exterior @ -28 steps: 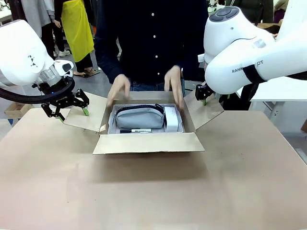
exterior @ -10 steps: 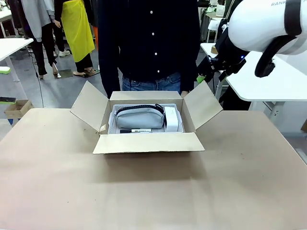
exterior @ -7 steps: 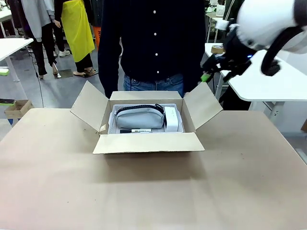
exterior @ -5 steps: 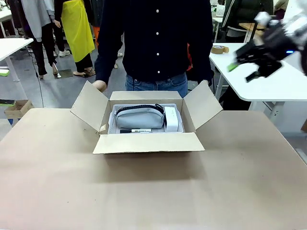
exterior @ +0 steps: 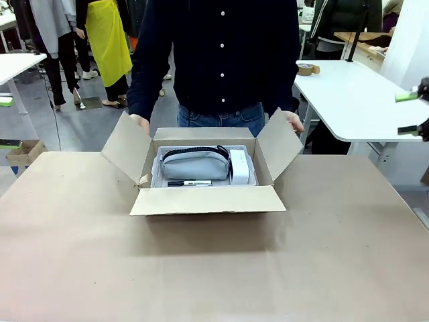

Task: Pack the gift set into the box.
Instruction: Lift both hands away from the flaps of the Package Box, then press and hold the closed box until the human finishes sealing it.

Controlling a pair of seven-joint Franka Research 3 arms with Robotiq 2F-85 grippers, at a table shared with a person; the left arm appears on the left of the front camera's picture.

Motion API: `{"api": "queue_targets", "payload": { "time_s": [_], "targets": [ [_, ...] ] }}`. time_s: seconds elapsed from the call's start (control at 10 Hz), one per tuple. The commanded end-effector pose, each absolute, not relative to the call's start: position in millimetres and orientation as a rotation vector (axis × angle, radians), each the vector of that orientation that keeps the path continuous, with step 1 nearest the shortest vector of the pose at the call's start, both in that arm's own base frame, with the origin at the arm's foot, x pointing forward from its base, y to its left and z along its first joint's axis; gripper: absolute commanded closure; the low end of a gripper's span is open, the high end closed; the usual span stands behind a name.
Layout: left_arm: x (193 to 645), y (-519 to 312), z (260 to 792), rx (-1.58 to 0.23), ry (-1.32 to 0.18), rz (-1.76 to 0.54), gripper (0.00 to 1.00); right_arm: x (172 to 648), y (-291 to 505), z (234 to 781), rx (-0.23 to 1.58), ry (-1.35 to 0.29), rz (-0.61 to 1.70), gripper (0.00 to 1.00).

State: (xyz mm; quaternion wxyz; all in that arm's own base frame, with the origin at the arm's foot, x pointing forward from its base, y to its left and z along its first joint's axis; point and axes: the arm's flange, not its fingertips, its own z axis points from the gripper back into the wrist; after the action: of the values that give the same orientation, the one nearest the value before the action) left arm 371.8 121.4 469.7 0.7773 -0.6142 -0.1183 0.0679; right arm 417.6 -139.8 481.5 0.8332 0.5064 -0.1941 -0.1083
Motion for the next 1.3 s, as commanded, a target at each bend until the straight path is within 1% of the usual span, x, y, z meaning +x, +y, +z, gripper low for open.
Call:
{"api": "queue_targets", "payload": {
  "time_s": [0.0, 1.2],
  "targets": [
    [368.2, 121.2, 470.5, -1.331, -0.253, 0.132, 0.00, 409.5, -118.4, 520.6, 1.069, -0.422, -0.122, 0.00],
    [368.2, 121.2, 470.5, -1.331, -0.253, 0.132, 0.00, 409.5, -118.4, 520.6, 1.069, -0.422, -0.122, 0.00]
  ]
}}
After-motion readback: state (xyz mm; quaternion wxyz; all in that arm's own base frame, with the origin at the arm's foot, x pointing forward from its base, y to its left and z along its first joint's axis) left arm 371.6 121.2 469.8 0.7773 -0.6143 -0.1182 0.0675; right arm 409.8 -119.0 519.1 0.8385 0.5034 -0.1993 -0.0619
